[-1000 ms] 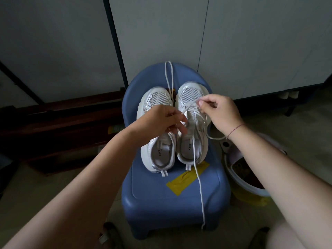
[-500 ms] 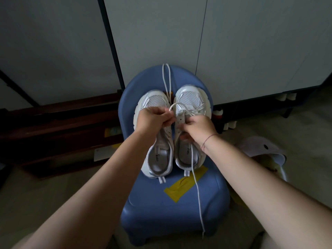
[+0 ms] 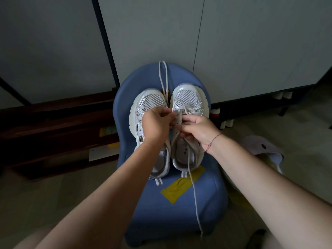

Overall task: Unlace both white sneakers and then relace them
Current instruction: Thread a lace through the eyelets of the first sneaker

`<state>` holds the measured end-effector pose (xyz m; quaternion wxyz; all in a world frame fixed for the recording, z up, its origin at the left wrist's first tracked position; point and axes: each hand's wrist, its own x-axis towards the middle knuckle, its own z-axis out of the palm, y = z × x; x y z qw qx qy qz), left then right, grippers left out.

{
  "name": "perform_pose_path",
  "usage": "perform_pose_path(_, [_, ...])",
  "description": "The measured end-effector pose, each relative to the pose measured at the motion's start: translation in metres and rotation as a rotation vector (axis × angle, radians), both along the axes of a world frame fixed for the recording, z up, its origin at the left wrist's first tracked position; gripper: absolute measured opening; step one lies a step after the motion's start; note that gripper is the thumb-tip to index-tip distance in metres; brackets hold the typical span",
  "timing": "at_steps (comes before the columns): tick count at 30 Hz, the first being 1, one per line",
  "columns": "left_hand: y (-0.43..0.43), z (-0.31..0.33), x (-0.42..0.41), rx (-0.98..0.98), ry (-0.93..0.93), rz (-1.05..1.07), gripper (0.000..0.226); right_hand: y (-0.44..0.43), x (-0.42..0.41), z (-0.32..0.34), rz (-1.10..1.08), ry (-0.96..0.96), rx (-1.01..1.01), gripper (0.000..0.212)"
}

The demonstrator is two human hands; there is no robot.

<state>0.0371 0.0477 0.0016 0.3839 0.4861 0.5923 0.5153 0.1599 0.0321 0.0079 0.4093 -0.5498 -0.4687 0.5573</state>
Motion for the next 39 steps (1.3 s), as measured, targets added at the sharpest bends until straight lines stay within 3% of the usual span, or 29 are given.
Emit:
perform_pose_path(7, [0.001, -0.005, 0.0, 0.018, 0.082, 0.016, 0.012, 0.001, 0.002, -0.001, 0.014, 0.0, 0.011, 0.024])
perform_pose_path(12, [0.006, -0.007, -0.005, 0.007, 0.175, -0.058, 0.016, 0.003, 0.004, -0.003, 0.014, 0.039, -0.013, 0.034])
perform_pose_path(19, [0.002, -0.003, -0.008, 0.029, 0.25, -0.116, 0.011, 0.006, -0.001, -0.012, -0.108, 0.062, 0.043, 0.014])
perform_pose_path(30, [-0.006, -0.004, -0.013, 0.083, 0.407, -0.243, 0.032, 0.004, -0.001, -0.007, -0.102, 0.008, 0.053, 0.023])
perform_pose_path(35, [-0.01, -0.002, -0.015, 0.147, 0.473, -0.24, 0.023, -0.002, 0.01, -0.009, 0.09, -0.185, 0.159, 0.014])
perform_pose_path(39, [-0.013, 0.002, -0.018, 0.133, 0.482, -0.245, 0.017, -0.014, 0.023, 0.003, 0.334, -0.572, 0.315, 0.026])
